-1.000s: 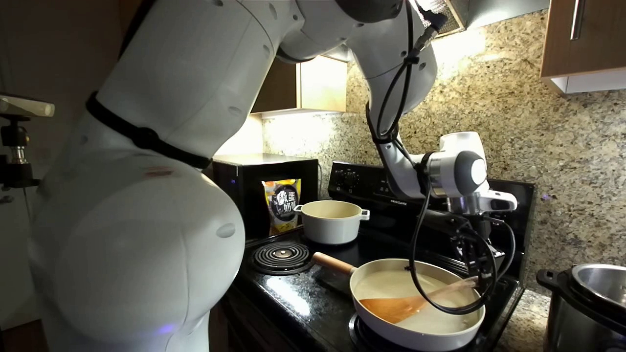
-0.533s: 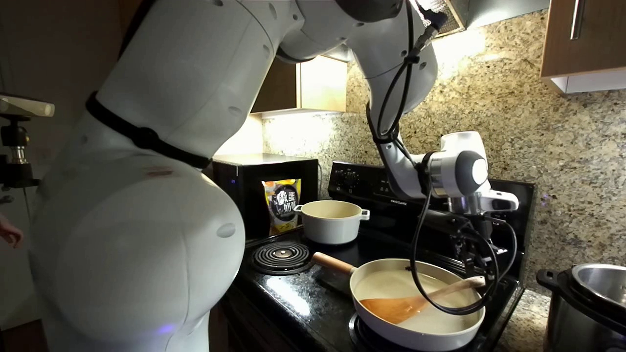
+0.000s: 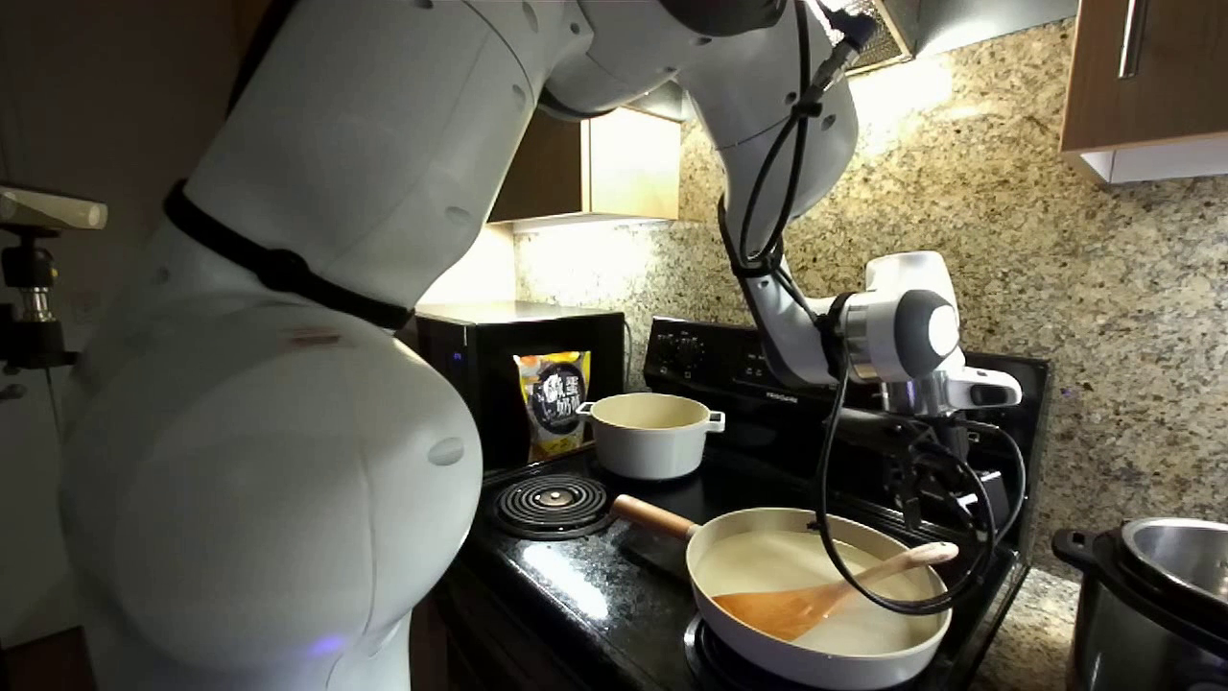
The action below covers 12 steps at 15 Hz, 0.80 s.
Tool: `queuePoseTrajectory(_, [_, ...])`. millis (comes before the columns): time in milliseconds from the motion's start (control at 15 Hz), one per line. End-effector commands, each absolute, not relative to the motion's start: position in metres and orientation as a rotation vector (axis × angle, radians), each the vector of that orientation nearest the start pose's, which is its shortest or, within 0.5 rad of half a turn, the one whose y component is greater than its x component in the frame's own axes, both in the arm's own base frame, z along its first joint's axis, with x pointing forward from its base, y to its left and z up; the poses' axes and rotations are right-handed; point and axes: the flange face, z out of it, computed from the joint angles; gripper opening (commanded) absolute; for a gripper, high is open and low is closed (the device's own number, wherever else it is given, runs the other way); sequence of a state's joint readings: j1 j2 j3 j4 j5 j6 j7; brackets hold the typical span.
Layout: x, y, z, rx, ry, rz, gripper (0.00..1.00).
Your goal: Stir the pan using the wooden spatula
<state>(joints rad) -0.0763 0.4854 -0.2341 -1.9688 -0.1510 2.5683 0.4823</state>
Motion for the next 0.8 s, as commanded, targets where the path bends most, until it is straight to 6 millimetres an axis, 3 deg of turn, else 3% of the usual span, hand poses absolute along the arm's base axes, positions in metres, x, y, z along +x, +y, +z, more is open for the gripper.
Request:
queuePoseTrajectory(0, [0.582,-0.186,0.260,-3.191,0.906,-0.209,1.00])
queuePoseTrajectory(333, [0.564,-0.188,0.278,-3.236,0.779,-0.204,1.00])
queuePoseTrajectory(733, [0.530,-0.182,0.298,-3.322,0.567,-0.171,1.00])
